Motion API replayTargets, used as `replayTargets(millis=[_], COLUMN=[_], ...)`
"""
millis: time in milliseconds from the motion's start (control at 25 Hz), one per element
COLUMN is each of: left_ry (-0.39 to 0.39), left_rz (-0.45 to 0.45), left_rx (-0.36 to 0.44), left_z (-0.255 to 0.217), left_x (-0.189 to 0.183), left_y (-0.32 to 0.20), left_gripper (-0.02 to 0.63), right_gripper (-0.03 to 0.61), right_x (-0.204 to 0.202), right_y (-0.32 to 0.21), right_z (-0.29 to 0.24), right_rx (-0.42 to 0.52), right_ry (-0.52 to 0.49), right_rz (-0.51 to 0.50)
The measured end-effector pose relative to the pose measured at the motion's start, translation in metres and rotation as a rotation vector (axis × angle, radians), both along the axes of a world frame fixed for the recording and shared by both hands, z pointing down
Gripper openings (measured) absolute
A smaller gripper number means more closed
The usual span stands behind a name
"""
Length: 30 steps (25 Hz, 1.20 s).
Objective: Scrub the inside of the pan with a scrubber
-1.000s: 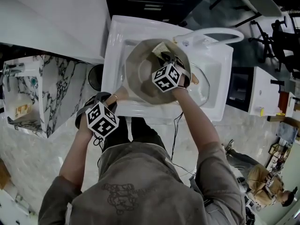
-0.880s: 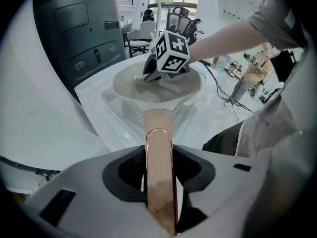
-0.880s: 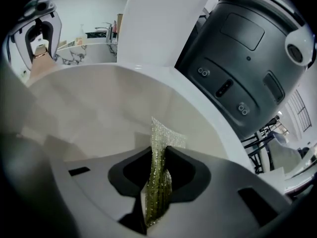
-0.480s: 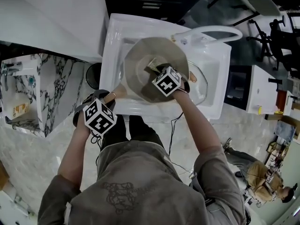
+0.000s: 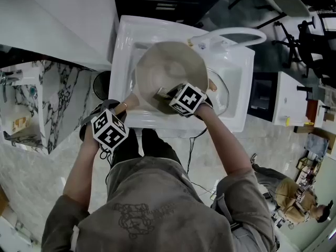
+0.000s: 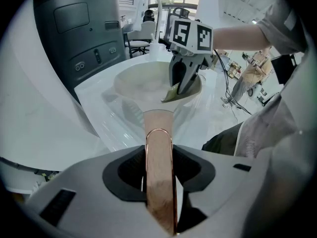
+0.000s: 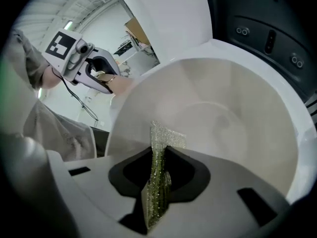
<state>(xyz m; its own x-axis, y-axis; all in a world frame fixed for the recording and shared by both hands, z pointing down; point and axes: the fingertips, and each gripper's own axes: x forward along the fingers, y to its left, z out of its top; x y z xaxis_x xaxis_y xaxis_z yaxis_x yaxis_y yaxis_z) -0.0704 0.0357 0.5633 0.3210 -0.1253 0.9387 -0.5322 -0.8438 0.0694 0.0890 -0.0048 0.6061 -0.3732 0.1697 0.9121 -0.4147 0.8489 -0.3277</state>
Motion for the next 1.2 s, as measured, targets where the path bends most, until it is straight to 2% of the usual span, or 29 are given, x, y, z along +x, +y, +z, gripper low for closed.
replayTargets(millis=[160,400,480,560,640,760,880,1000,1080,1200], left_ry=[-0.002,0.002,0.003,0.005,-0.001,-0.021,-0.016,-0.014,-0.013,-0.010], left_rz=[0.001,-0.001,-0.002,-0.004,-0.008,-0.013,-0.020,-0.025,-0.030,-0.031], left_rx=[0.008,0.017,0.018,0.018,0.016,0.012,0.015,0.015,0.012,0.008], left_z=[0.001,-0.002,-0.002,-0.001,-0.001,0.000,0.000,0.002,0.003,0.002], left_x=[0.000,0.002,0.002,0.002,0.001,0.000,0.001,0.000,-0.002,-0.002], left_y=[0.000,0.001,0.000,0.001,0.000,0.001,0.000,0.001,0.001,0.002], left_gripper=[0.159,0.159,0.160,0.160,0.160,0.160,0.160,0.160,0.160,0.160], right_gripper=[0.081,0.080,0.078,0.075,0.075,0.075,0.075,0.076,0.075,0.075], right_x=[-0.021,-0.043,-0.048,-0.051,-0.051,-0.043,-0.035,-0.023,-0.016,-0.008], right_y=[0.024,0.031,0.023,0.007,-0.017,-0.055,-0.087,-0.110,-0.121,-0.132], right_z=[-0.011,-0.056,-0.077,-0.100,-0.121,-0.134,-0.131,-0.109,-0.087,-0.059], right_rx=[-0.117,-0.277,-0.292,-0.268,-0.159,0.170,0.471,0.762,0.877,0.937], right_ry=[-0.088,-0.315,-0.397,-0.494,-0.556,-0.495,-0.330,-0.054,0.094,0.182], right_rz=[0.005,0.157,0.209,0.272,0.297,0.189,-0.002,-0.344,-0.537,-0.675])
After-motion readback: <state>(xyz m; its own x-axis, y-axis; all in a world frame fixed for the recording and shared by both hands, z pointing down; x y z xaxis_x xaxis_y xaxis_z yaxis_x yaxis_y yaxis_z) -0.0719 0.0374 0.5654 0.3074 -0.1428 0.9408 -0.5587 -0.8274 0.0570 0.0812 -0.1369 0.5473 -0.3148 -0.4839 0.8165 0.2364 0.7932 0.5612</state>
